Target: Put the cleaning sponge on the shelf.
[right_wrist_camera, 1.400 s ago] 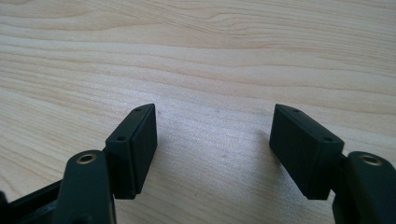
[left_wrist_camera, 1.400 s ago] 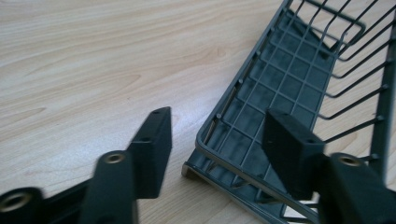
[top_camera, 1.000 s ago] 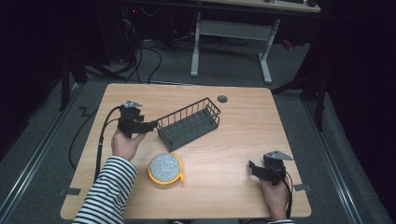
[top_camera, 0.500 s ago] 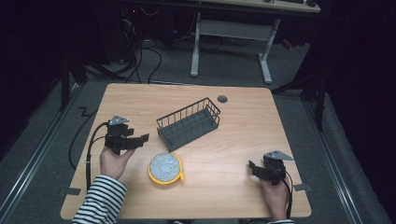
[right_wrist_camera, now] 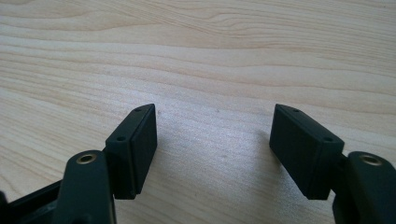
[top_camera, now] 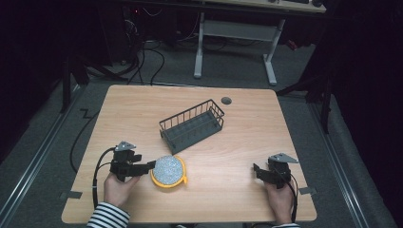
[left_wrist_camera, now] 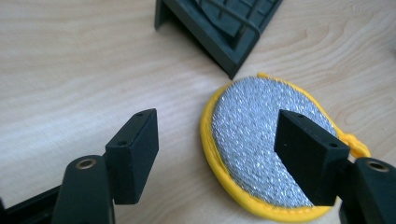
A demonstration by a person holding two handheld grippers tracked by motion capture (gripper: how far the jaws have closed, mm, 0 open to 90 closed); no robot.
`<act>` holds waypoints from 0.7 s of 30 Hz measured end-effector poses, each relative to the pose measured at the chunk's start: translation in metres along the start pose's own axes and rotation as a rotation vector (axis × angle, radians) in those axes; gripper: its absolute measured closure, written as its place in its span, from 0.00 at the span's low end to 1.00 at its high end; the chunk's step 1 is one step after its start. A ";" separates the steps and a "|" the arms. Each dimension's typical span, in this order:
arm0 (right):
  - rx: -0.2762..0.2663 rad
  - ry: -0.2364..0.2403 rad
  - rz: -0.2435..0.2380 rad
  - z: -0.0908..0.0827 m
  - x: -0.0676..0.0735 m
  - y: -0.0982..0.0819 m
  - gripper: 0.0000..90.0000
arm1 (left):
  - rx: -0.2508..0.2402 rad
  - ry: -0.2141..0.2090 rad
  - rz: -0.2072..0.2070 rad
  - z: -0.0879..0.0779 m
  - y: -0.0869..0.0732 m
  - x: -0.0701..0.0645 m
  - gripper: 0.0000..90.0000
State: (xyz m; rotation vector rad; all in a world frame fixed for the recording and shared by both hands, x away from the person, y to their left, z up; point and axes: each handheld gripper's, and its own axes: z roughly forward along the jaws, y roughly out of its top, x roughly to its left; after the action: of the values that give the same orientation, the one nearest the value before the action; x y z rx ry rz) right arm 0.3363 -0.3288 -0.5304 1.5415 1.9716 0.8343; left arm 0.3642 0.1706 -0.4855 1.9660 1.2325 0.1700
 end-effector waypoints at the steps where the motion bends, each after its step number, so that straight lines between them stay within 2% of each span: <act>1: 0.000 0.000 0.000 0.000 0.000 0.000 0.36 | 0.002 -0.001 0.003 0.001 -0.002 0.000 0.34; 3: 0.002 -0.001 0.000 0.000 0.000 0.000 0.36 | 0.004 0.012 0.011 0.003 -0.006 -0.004 0.34; 5: 0.003 0.000 -0.002 0.000 0.000 0.000 0.36 | 0.007 0.008 0.013 0.005 -0.009 -0.006 0.34; 12: 0.003 0.000 -0.002 0.000 0.000 0.000 0.36 | 0.024 0.005 -0.015 0.016 -0.016 -0.007 0.38; 17: 0.003 0.000 -0.002 0.000 0.001 0.000 0.36 | 0.043 0.010 -0.022 0.021 -0.018 -0.006 0.43; 21: 0.003 0.000 -0.002 0.000 0.001 0.000 0.36 | 0.048 0.007 -0.001 0.022 -0.019 -0.010 0.52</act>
State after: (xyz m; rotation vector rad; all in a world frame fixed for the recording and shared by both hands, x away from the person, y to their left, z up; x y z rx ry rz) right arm 0.3361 -0.3283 -0.5303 1.5413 1.9741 0.8309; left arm 0.3566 0.1547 -0.5105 2.0079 1.2528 0.1485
